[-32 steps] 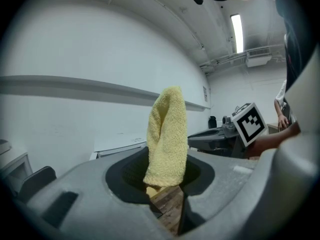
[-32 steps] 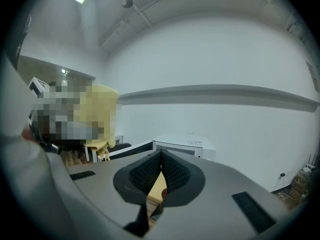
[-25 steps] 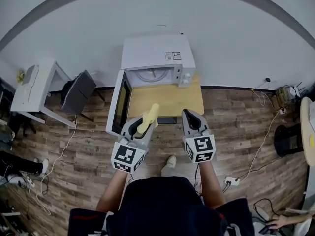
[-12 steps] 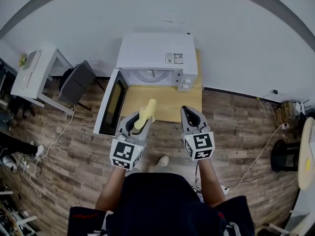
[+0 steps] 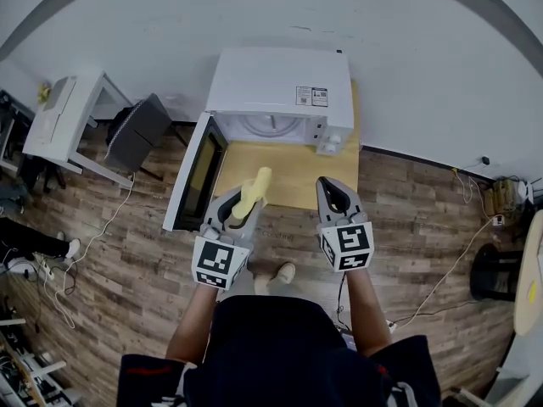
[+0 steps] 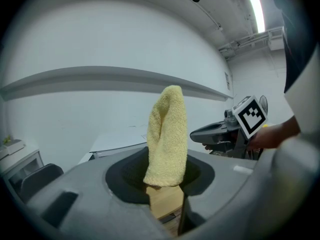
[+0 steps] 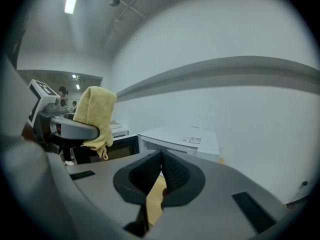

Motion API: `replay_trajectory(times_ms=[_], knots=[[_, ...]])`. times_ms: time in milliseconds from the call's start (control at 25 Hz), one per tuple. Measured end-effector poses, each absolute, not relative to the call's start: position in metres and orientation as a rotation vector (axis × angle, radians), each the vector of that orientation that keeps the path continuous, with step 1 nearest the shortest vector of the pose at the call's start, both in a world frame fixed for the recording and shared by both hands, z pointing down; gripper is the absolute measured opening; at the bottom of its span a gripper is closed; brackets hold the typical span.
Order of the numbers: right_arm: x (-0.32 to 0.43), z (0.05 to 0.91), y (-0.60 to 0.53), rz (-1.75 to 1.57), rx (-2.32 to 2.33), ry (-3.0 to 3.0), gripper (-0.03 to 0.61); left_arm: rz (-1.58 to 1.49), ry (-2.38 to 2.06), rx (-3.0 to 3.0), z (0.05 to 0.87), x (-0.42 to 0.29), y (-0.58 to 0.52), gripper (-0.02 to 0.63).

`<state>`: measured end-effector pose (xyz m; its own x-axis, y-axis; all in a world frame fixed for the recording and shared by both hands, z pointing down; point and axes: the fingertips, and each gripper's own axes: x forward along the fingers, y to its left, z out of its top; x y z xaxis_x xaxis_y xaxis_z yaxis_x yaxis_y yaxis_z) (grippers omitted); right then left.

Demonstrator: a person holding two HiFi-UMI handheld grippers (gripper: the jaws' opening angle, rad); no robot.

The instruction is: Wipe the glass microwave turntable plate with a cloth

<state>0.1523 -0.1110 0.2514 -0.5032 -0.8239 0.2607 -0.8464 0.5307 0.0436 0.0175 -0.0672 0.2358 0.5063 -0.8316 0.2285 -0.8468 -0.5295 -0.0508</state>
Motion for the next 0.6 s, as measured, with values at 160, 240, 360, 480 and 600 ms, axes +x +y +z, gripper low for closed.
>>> replay_trajectory(times_ms=[160, 240, 360, 480, 600], knots=[[0.150, 0.259, -0.122, 0.126, 1.426, -2.489, 0.009, 0.345, -1.460, 2.677, 0.244, 0.014, -0.080, 0.114], [0.148, 0.260, -0.128, 0.121, 1.444, -2.472, 0.009, 0.341, -1.436, 2.683, 0.248, 0.011, -0.087, 0.114], [0.142, 0.264, -0.136, 0.126, 1.460, -2.451, 0.009, 0.334, -1.401, 2.682, 0.259, 0.007, -0.097, 0.114], [0.135, 0.277, -0.144, 0.136, 1.457, -2.428, 0.009, 0.339, -1.374, 2.682, 0.274, 0.002, -0.107, 0.114], [0.129, 0.293, -0.149, 0.145, 1.435, -2.403, 0.009, 0.356, -1.361, 2.686, 0.287, -0.001, -0.117, 0.114]])
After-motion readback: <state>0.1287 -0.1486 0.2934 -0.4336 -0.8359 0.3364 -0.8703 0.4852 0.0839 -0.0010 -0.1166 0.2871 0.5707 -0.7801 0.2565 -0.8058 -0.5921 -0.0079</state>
